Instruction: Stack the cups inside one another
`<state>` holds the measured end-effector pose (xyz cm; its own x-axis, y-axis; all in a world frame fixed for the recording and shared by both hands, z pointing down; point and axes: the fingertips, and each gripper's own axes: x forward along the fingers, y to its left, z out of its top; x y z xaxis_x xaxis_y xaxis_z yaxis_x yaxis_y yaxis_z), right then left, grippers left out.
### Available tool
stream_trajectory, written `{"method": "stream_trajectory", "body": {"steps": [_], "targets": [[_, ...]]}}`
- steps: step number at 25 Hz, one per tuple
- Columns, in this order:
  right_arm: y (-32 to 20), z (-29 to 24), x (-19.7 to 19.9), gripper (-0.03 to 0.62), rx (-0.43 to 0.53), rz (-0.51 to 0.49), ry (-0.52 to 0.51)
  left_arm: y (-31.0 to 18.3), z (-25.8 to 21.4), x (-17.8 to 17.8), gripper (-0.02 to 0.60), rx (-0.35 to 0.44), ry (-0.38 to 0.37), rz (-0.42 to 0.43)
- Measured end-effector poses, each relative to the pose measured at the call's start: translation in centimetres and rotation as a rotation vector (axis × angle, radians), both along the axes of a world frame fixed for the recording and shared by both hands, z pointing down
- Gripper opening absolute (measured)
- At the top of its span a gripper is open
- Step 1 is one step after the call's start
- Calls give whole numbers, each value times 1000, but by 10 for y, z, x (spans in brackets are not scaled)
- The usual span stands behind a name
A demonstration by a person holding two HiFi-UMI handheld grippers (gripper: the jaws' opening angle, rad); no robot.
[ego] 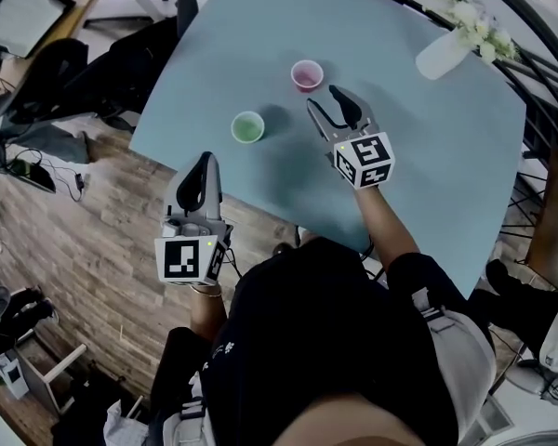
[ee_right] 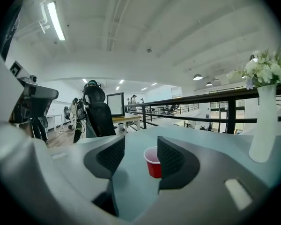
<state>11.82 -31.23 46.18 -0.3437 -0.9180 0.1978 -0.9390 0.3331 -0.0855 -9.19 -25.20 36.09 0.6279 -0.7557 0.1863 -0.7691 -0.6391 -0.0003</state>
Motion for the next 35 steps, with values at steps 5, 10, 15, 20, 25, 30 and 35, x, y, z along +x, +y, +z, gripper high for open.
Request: {"method": "stream_trajectory", "body": {"steps": [5, 10, 15, 20, 25, 30, 35], "targets": [[-23, 9, 2, 250, -9, -1, 10, -5, 2, -6, -8, -20, -24, -37], [-41, 20, 6, 287, -26, -5, 15, -4, 5, -14, -8, -15, -19, -66], [-55, 36, 9, 325, -54, -11, 43, -3, 8, -22, -8, -27, -40, -104], [-65, 53, 6, 359, -87, -36, 76, -7, 8, -22, -8, -23, -35, -112], [-76, 65, 3, 373, -108, -50, 94, -9, 10, -23, -8, -26, -36, -119], [-86, 70, 4, 384, -116, -57, 95, -8, 10, -26, -8, -31, -51, -131], [-91, 80, 4, 399, -132, -61, 104, -5, 14, -33, -8, -33, -65, -146]]}}
